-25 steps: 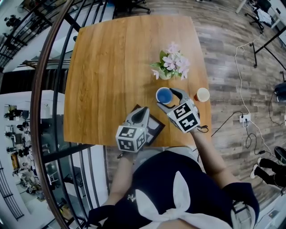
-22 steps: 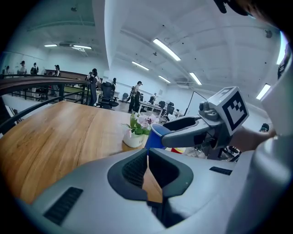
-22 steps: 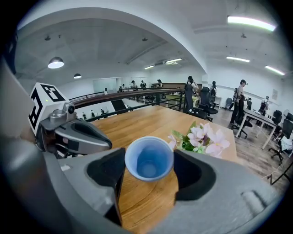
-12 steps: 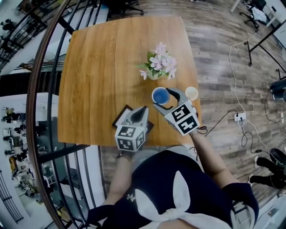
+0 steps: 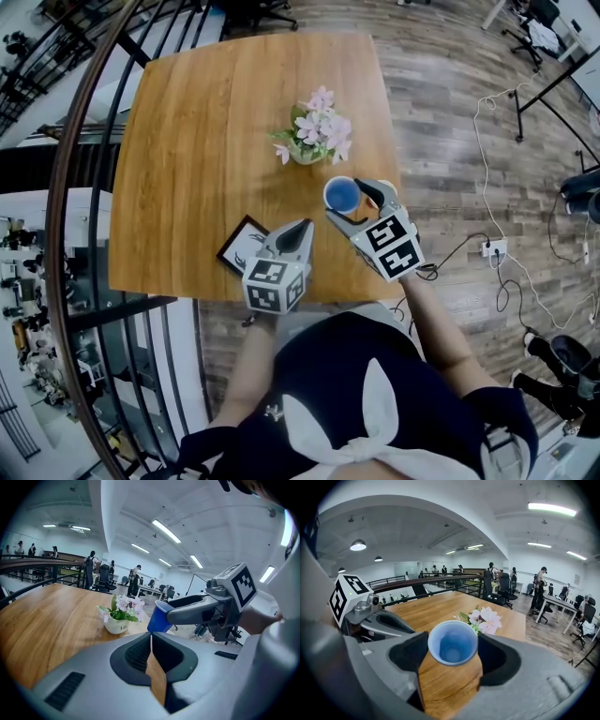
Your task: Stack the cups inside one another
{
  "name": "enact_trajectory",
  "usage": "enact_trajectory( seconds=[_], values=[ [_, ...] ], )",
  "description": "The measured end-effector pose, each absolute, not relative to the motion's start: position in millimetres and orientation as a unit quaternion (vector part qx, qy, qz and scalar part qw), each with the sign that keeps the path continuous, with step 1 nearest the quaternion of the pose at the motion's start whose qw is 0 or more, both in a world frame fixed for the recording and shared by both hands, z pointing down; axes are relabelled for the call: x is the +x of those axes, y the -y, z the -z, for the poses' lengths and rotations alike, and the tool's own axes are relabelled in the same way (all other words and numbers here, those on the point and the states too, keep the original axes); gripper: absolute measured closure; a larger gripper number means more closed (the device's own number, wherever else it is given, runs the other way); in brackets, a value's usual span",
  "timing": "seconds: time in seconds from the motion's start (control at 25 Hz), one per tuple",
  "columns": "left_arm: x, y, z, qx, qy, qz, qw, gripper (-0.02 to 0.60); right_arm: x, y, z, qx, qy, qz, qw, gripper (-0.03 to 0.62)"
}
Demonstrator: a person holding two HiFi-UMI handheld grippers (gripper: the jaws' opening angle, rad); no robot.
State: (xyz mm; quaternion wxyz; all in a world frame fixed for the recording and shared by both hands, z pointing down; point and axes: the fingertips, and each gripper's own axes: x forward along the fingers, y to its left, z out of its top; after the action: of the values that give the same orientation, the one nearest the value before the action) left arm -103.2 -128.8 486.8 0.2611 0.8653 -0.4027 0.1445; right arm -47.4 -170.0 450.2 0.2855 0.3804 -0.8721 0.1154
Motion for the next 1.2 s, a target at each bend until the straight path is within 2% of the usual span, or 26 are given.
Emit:
enact_trajectory(
  seconds=[0.56, 1.2],
  values=[
    [-45.2, 136.4, -489.4, 0.873, 0.387, -0.151, 0.255, 0.555, 23.2, 180.4, -453.0, 0.409, 0.861, -0.120, 0.278, 0.267],
    [-20.5, 145.4, -488.9, 0.874, 0.385, -0.157, 0.252, 0.555, 84.8, 188.8, -468.0, 0.448, 0.836, -0.144, 0.282, 0.267]
  ],
)
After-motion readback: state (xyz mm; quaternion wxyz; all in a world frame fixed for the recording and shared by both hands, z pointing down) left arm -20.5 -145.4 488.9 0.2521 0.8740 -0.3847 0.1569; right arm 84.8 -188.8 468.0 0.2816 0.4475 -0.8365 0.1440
